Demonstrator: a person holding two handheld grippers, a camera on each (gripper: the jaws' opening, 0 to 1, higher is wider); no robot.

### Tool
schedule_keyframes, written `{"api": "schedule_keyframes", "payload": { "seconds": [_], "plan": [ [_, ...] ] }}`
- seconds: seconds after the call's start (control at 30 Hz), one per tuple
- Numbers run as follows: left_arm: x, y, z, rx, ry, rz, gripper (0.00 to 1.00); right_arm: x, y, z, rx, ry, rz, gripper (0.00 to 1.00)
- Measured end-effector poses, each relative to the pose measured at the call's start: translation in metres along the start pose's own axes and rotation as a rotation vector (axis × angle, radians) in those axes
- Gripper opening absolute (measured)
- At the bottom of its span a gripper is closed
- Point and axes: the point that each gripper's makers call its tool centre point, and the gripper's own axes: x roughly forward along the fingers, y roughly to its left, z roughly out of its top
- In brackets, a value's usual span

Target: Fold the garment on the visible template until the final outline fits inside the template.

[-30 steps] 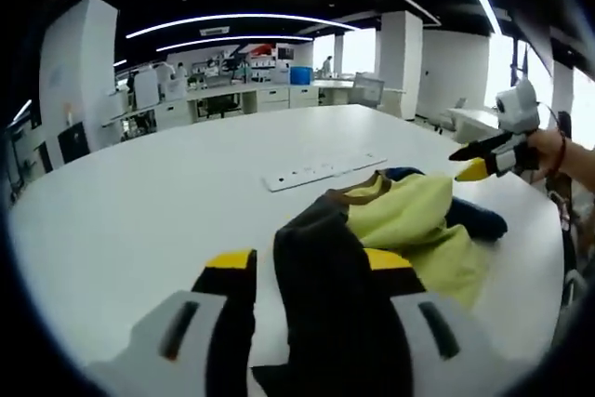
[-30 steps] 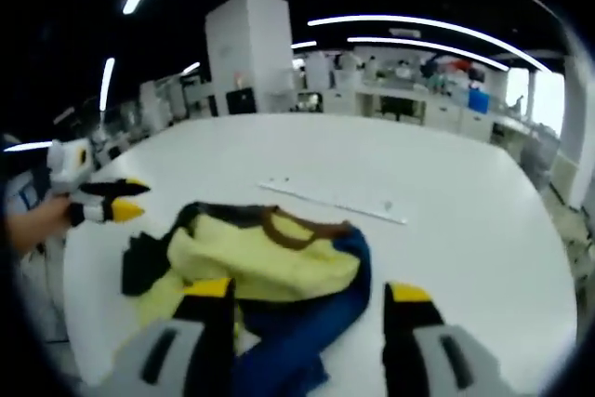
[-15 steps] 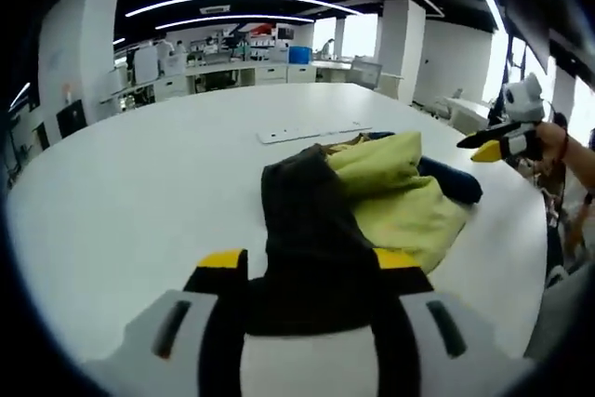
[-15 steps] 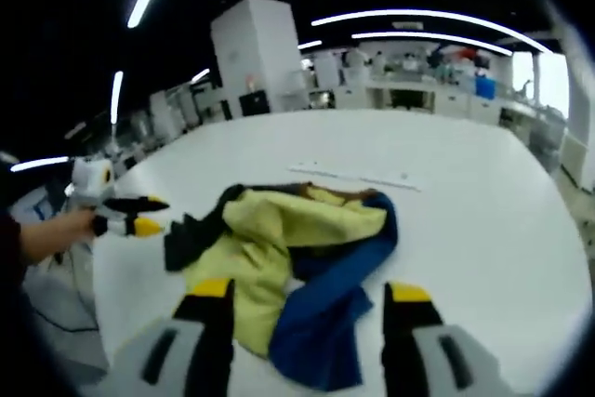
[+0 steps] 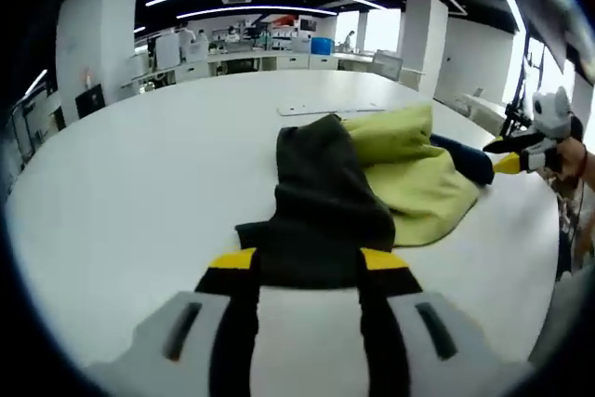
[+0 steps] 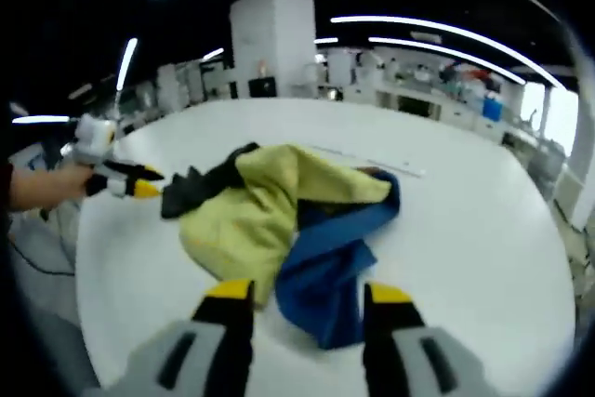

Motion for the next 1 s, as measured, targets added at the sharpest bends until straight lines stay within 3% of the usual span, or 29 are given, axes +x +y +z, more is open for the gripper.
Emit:
{"api": "schedule_keyframes", "payload": {
  "seconds": [0.13, 0.3, 0.5, 0.67, 0.8, 1.0],
  "plan": [
    [-0.001, 0.007, -0.008, -0.034, 0.009, 0.045, 0.34, 0.002, 0.001, -0.012, -0.032, 0.012, -0.021, 0.26],
    [0.000, 0.021, -0.017, -0.060, 0.017, 0.112, 0.34, 0.003, 0.001, -0.024, -0.034, 0.041, -0.038, 0.21],
    [0.007, 0.025, -0.024, -0.102, 0.024, 0.110, 0.26, 0.004, -0.002, -0.034, -0.041, 0.053, -0.054, 0.11],
    [0.008, 0.030, -0.020, -0.086, 0.019, 0.133, 0.19, 0.001, -0.002, -0.033, -0.037, 0.040, -0.045, 0.00],
    [0.012, 0.028, -0.018, -0.161, 0.011, 0.106, 0.02, -0.002, -0.003, -0.031, -0.023, 0.032, -0.037, 0.00],
    [0.007, 0.032, -0.016, -0.182, 0.014, 0.130, 0.00, -0.009, 0.001, -0.024, -0.006, 0.000, -0.040, 0.00]
  ]
}}
